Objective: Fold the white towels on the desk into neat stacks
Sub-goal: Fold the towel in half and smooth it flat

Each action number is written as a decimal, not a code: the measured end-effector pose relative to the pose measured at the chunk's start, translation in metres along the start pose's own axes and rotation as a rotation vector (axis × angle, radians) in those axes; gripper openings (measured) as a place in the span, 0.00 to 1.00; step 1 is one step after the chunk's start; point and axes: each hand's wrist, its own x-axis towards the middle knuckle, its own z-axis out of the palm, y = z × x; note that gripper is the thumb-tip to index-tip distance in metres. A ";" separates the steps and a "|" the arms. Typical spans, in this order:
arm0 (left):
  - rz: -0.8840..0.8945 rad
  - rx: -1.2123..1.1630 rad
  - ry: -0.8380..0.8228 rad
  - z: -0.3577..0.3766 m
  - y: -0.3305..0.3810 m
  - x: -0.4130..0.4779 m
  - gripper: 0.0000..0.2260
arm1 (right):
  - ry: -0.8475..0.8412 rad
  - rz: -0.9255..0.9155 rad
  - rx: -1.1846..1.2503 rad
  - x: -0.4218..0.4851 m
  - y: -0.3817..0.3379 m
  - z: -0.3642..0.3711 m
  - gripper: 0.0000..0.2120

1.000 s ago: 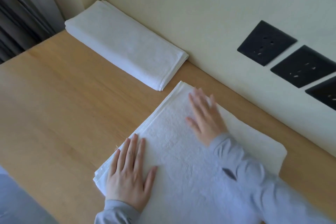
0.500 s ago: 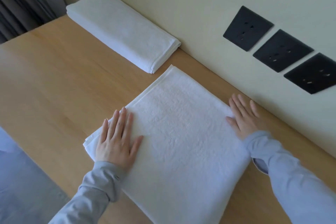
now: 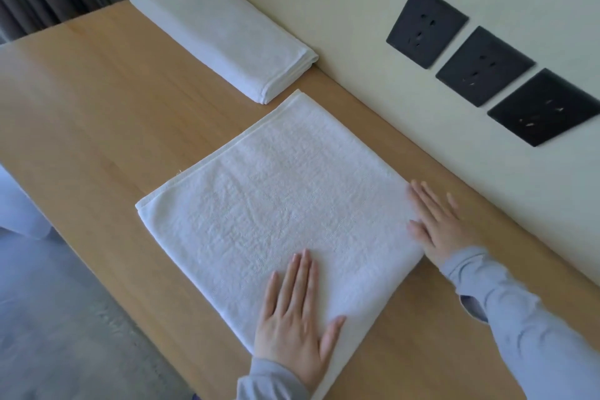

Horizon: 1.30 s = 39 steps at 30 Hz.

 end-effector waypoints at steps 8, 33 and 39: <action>-0.100 -0.044 0.217 -0.031 -0.029 0.021 0.34 | 0.219 -0.357 0.160 0.032 -0.073 -0.038 0.30; -0.298 -0.021 0.355 -0.065 -0.127 0.085 0.37 | 0.088 0.225 0.765 0.156 -0.047 -0.042 0.21; -0.950 -0.711 0.625 -0.062 -0.092 0.041 0.36 | -0.126 0.284 0.766 0.132 -0.030 -0.042 0.24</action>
